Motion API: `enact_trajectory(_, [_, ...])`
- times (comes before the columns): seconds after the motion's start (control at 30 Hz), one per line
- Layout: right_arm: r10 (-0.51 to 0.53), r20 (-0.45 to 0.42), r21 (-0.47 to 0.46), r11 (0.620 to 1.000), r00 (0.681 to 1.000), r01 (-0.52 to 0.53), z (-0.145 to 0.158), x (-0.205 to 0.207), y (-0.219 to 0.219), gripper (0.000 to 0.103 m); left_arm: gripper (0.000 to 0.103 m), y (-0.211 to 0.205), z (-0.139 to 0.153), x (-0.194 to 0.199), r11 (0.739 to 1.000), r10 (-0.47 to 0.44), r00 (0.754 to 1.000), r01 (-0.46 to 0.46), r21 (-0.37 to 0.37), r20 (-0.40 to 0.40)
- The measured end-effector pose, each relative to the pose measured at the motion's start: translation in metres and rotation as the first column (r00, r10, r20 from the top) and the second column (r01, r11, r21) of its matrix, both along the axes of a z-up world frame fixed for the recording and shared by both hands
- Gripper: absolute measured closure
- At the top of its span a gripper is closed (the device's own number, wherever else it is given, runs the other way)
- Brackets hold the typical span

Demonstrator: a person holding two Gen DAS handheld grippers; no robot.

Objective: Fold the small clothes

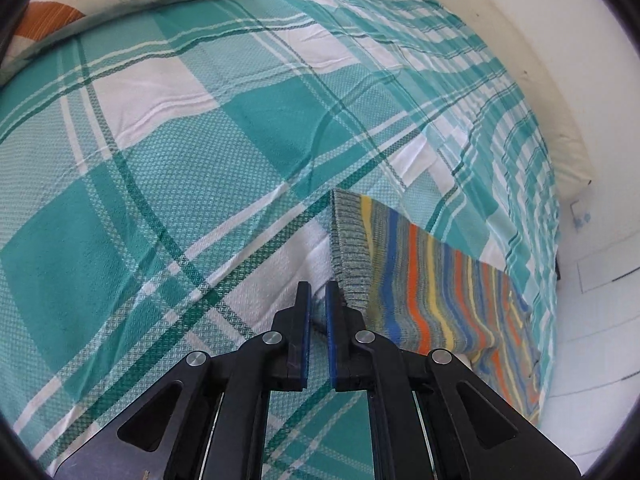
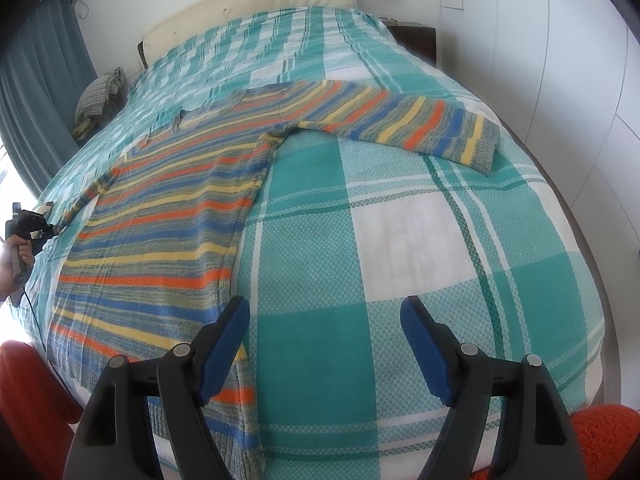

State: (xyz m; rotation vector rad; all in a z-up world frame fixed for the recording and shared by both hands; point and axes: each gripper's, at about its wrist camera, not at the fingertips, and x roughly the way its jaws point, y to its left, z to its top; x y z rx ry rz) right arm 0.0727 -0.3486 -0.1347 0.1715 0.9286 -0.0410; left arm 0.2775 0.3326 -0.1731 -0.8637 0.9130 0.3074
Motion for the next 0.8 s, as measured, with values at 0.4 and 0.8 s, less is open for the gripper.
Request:
enact_trajectory(0.4, [0.026,-0.040,-0.022,0.999,0.999,-0.027,-0.011,0.007,0.011,0.026,0.101,-0.029,-0.008,0.046,0.978,-0.151,0.984,0.163,0.133,-0.098])
enact_trajectory(0.8, [-0.075,0.112,-0.017,0.997,0.991,0.078,0.021,-0.001,-0.016,0.021,0.002,-0.065,0.035,-0.051,0.904,-0.171,0.982,0.122,0.410,0.085])
